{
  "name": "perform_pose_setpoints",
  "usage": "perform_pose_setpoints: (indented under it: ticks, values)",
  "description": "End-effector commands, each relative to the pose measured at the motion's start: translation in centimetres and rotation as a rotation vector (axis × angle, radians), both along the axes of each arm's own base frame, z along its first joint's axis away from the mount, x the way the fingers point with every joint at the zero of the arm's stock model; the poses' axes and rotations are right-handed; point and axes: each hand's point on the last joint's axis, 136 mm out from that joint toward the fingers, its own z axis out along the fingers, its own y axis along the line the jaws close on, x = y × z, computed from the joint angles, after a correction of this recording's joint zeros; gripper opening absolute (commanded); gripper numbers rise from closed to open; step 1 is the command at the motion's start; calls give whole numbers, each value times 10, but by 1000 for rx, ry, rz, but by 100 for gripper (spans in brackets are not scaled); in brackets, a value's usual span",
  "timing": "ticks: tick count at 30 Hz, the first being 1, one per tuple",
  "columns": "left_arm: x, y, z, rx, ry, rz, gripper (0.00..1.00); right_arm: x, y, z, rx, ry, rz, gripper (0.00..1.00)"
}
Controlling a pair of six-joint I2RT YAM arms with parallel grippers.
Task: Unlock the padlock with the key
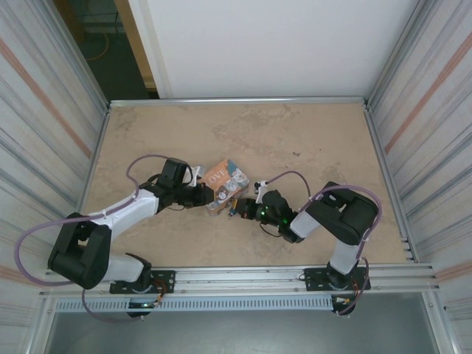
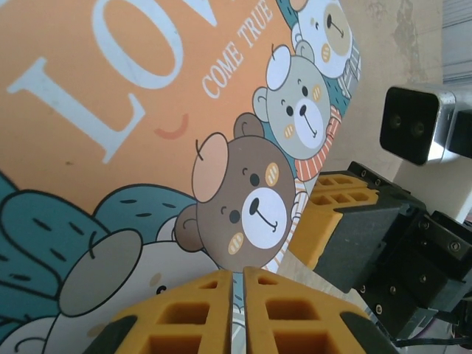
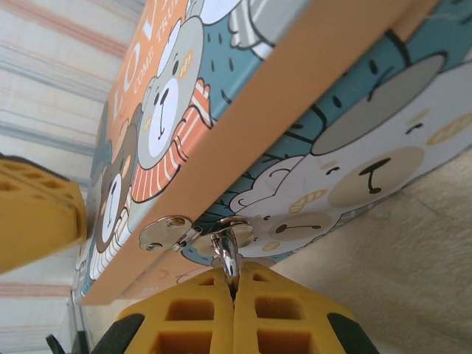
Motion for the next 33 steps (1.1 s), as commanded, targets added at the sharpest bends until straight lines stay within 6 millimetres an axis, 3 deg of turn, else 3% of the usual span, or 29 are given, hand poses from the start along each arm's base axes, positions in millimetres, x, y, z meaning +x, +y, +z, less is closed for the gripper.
perform_pose_setpoints:
  ticks: [1,13,21,27,33]
  values:
    - [-24,13,-33,88,120,8,12,19,-3,13,89,-11,-92,2]
    - [-22,13,-36,98,127,8,12,41,-7,15,123,-4,-163,2]
    - [-21,11,-29,83,114,6,14,40,-22,16,96,-24,-202,1]
    - [-13,4,-10,46,78,3,21,36,-35,21,36,-45,-210,1]
    - [-2,-1,24,2,4,10,35,34,-44,32,-6,-75,-214,1]
